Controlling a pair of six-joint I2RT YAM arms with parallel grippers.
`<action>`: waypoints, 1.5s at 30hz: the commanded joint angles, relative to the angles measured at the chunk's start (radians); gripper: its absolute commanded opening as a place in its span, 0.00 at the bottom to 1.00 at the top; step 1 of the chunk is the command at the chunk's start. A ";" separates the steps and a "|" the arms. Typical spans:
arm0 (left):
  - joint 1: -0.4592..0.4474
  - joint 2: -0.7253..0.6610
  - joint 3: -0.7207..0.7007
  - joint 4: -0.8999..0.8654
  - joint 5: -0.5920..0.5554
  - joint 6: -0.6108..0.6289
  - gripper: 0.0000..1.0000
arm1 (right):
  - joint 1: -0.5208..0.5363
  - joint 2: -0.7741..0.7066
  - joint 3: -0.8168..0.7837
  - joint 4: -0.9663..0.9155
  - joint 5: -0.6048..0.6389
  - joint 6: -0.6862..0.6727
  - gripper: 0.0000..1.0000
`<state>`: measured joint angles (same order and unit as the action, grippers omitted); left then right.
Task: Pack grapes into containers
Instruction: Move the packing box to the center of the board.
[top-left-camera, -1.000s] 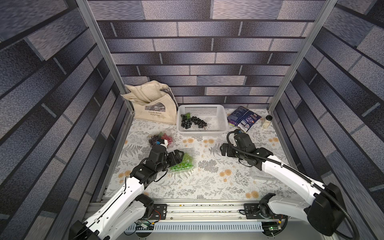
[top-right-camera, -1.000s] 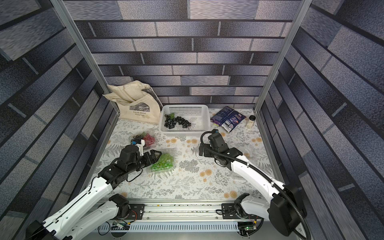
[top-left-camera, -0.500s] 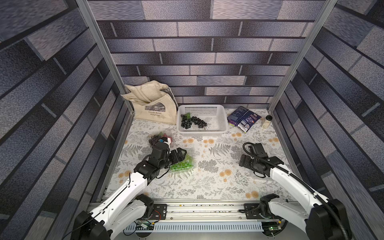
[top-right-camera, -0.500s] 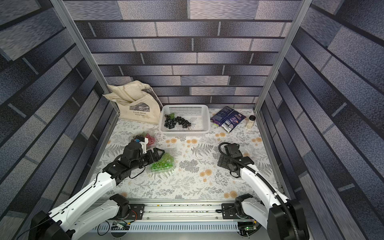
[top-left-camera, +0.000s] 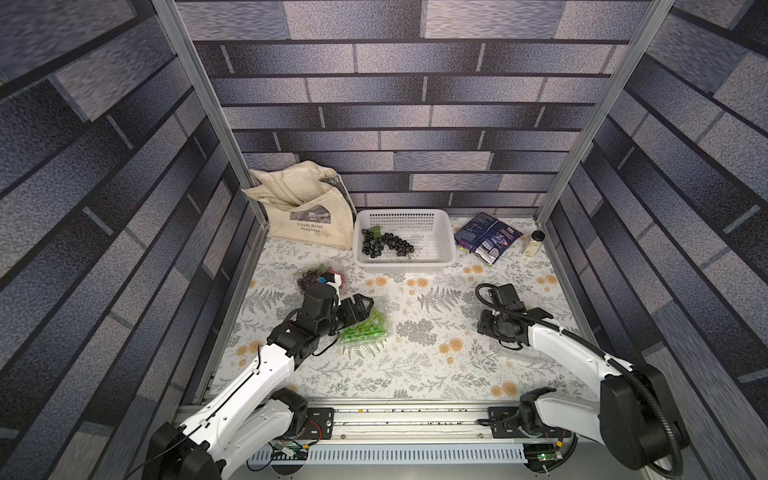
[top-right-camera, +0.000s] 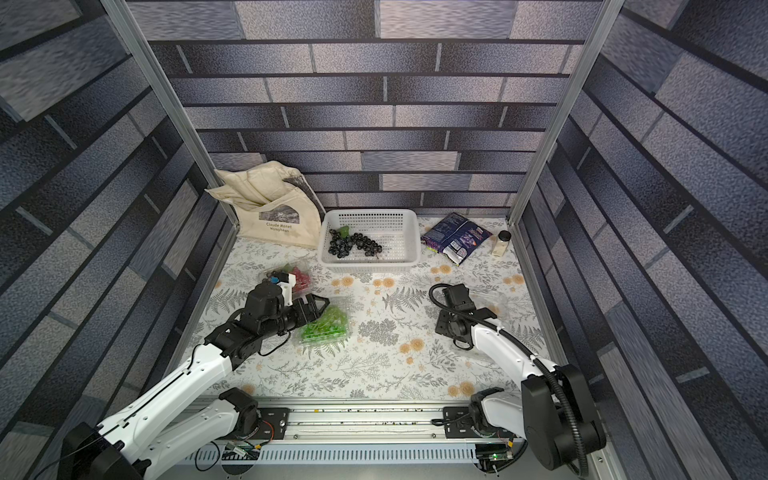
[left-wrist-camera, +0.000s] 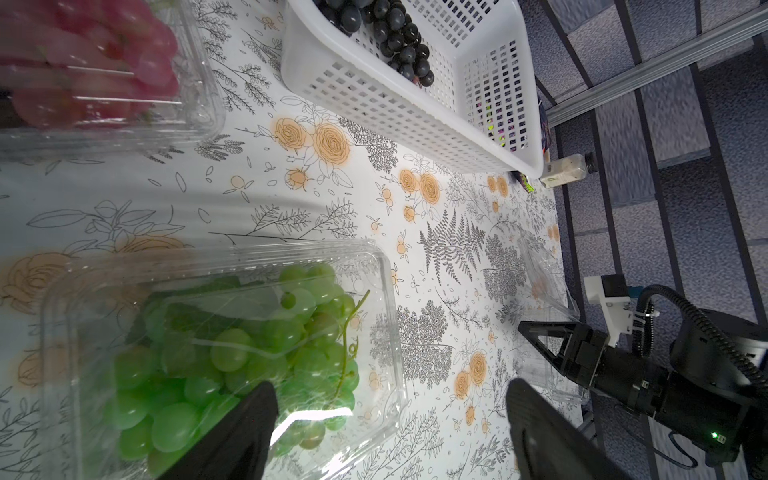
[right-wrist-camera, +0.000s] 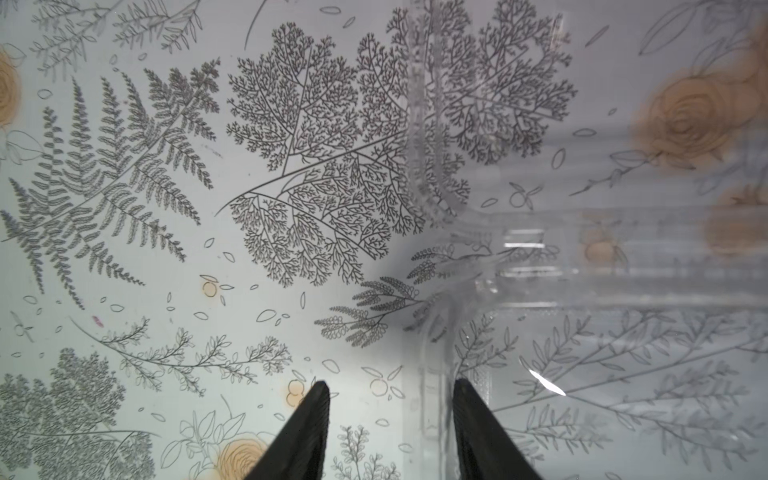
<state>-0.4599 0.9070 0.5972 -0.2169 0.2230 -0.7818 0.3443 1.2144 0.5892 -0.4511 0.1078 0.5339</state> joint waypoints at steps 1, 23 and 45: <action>0.009 0.001 -0.003 0.026 0.015 0.003 0.89 | 0.060 0.029 0.052 0.012 0.041 -0.012 0.43; 0.036 -0.067 -0.010 -0.016 0.019 0.004 0.89 | 0.428 0.408 0.373 0.087 0.104 0.039 0.22; 0.040 -0.088 -0.020 -0.012 0.032 -0.016 0.90 | 0.617 0.496 0.440 0.200 0.064 0.193 0.22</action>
<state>-0.4244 0.8383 0.5907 -0.2245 0.2356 -0.7891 0.9493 1.6981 1.0107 -0.2928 0.1818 0.6827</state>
